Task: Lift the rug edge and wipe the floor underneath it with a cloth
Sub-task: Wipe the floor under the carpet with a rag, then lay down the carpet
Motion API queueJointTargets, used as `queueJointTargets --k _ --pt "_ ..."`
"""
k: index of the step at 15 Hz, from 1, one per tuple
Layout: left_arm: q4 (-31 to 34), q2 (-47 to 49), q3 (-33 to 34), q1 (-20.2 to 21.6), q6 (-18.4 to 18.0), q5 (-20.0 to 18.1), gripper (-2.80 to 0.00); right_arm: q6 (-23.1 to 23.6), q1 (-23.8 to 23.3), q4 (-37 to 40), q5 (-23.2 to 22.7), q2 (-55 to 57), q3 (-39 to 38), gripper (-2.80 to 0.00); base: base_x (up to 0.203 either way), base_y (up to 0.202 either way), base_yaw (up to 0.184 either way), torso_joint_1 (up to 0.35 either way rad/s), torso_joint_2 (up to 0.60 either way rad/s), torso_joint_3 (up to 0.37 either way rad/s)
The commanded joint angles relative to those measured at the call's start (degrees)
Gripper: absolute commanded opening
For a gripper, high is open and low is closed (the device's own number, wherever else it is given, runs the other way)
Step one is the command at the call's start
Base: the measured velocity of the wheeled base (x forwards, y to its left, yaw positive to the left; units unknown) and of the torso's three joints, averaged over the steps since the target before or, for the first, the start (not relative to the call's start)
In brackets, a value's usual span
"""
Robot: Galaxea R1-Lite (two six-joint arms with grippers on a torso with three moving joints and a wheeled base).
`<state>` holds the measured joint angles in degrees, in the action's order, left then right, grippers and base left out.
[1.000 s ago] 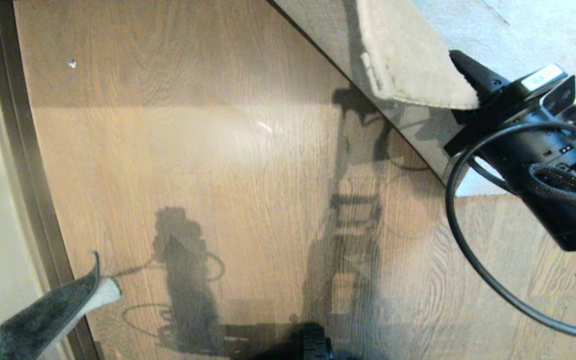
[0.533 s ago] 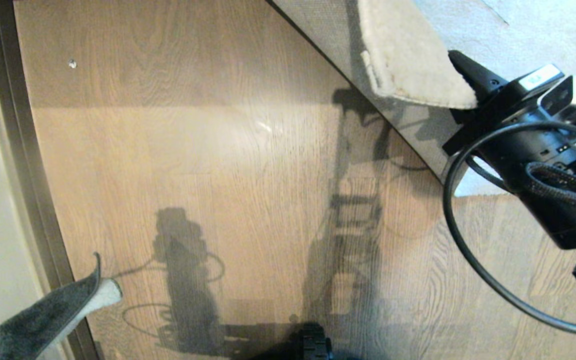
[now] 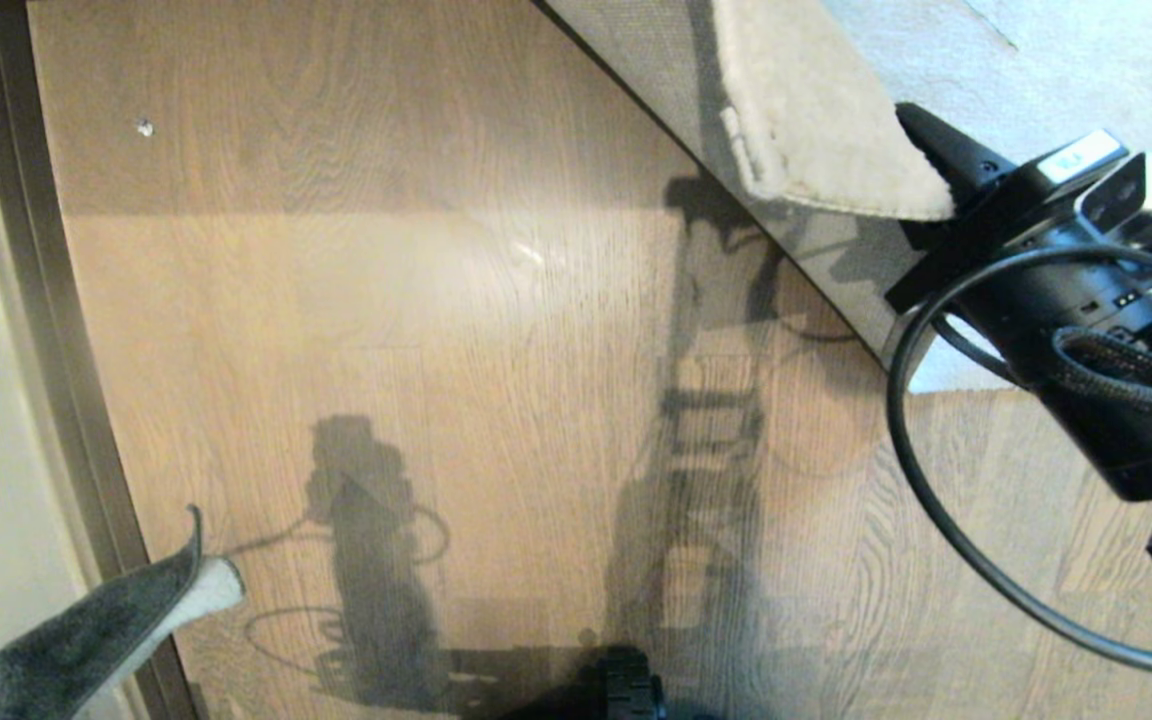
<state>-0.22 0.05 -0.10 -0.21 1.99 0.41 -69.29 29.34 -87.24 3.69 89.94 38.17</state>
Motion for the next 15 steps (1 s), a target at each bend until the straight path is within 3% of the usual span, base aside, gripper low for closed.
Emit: queueJointTargets --k 1,12,13,14,15 --pt "0.0 0.0 0.0 0.0 0.0 0.0 -2.8 -0.4 0.0 -2.6 0.1 0.1 0.1 -2.8 0.0 0.0 0.0 0.0 0.0 0.0" --pt "0.0 0.0 0.0 0.0 0.0 0.0 -2.8 -0.1 0.6 -2.6 0.1 0.2 -0.3 -2.8 0.0 0.0 0.0 0.0 0.0 0.0" --pt "0.0 0.0 0.0 0.0 0.0 0.0 -2.8 0.8 1.1 -2.5 0.1 0.4 -0.2 -1.53 0.0 0.0 0.0 0.0 0.0 0.0" --pt "0.0 0.0 0.0 0.0 0.0 0.0 -2.8 1.7 1.5 -2.5 0.1 0.5 -0.4 0.0 0.0 0.0 0.0 0.0 0.0 0.0" --pt "0.0 0.0 0.0 -0.1 0.0 0.0 -2.8 1.5 1.7 -2.5 0.2 0.6 -0.4 0.0 0.0 0.0 0.0 0.0 0.0 0.0"
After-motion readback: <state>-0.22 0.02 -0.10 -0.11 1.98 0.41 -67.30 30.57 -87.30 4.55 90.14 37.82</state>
